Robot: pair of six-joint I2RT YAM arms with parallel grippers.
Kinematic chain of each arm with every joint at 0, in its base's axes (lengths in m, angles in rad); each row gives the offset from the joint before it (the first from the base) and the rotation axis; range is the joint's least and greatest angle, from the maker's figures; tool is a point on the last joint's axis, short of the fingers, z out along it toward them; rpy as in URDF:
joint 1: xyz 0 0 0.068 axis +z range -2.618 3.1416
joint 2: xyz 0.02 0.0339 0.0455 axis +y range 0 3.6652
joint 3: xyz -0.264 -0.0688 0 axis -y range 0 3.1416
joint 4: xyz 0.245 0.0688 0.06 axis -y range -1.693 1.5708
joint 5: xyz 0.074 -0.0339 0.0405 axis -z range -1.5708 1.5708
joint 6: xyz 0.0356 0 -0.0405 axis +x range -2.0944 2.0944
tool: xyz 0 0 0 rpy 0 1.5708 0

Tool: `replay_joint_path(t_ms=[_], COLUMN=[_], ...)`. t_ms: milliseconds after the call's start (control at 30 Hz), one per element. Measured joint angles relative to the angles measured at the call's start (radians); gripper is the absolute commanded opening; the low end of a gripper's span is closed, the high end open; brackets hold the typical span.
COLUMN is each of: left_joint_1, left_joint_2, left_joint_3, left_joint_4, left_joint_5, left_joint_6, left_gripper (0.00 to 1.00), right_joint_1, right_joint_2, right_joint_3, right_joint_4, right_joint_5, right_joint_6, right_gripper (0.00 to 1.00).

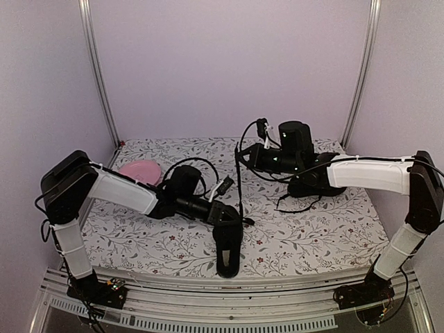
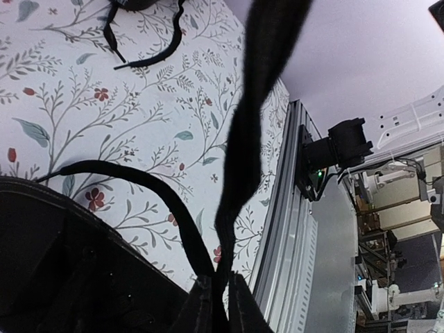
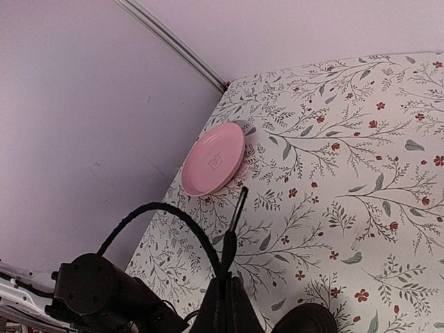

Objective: Tie the shoes
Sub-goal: Cross the shoelace.

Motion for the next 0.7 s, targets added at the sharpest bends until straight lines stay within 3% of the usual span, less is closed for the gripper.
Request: replay_joint_path(t_ms=[700], left_joint_1=[-0.007], left_joint_2=[0.038], left_joint_3=[0.031], left_joint_4=[-0.035], left_joint_5=[-0.009], left_joint_6=[0.005], left_gripper=[0.2], right_joint_1=[0.0], right_joint_2=[0.033], right_joint_3=[0.01], right_joint_4=[0.038], right_joint_5=[-0.033], right_joint_6=[0.012], right_gripper=[0.02])
